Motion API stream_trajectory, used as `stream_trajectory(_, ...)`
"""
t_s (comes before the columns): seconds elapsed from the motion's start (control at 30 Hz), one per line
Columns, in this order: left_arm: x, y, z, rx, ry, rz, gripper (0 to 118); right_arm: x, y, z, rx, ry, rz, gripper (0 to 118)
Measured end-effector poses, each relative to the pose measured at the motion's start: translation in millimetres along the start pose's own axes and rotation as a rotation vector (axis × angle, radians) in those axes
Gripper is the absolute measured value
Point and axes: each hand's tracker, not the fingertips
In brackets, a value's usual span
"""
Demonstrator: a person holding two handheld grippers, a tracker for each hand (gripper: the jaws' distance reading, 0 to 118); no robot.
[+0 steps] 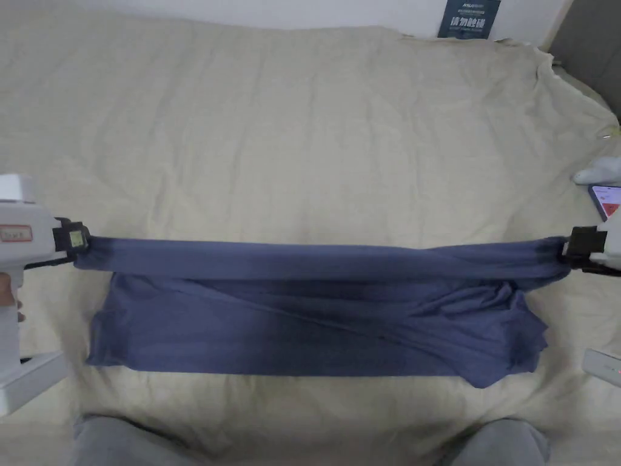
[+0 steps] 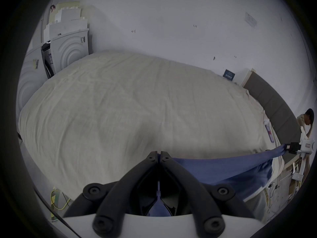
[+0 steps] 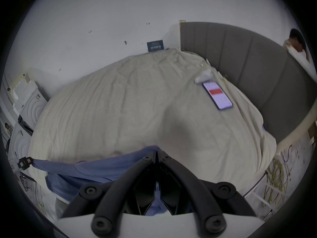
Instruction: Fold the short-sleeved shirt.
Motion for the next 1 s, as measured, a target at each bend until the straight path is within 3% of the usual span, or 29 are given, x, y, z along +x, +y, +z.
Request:
stream_trajectory(0.2,-12,-49,-12,-0.091,0.034,0.05,0,14,-60,-27,-0.122,-0.058,-0.025,0)
stream_trajectory(0.43,-4,-82,-32,-0.204,0.119,-0.011,0,16,-96,-58,-0.201,-0.114,-0.035,0)
stream_trajectory(0.5,-3,-83,-32,-0.2,0.132,0.014,15,15,-96,-59,-0.199,-0.113,-0.039,2)
stream_trajectory(0.57,-1,-77,-29,-0.195,0.151,0.013,19,13,-92,-56,-0.187,-0.115,-0.018,3)
stream_trajectory(0.6,-1,-73,-27,-0.204,0.178,0.0,44,14,-88,-53,-0.19,-0.118,-0.007,20)
stream_trajectory(0.63,-4,-67,-24,-0.216,0.212,-0.022,70,15,-82,-49,-0.201,-0.13,0.012,46)
stream_trajectory(0.7,-7,-52,-13,-0.204,0.238,-0.016,109,17,-70,-35,-0.178,-0.152,0.059,102)
stream_trajectory(0.73,-9,-42,-4,-0.168,0.242,-0.011,114,17,-61,-24,-0.133,-0.166,0.09,109)
stream_trajectory(0.87,3,1,30,-0.05,0.173,-0.053,114,7,-24,25,0.078,-0.204,0.172,109)
stream_trajectory(1.0,35,31,60,0.14,0.117,-0.081,114,-15,-6,74,0.334,-0.1,0.177,109)
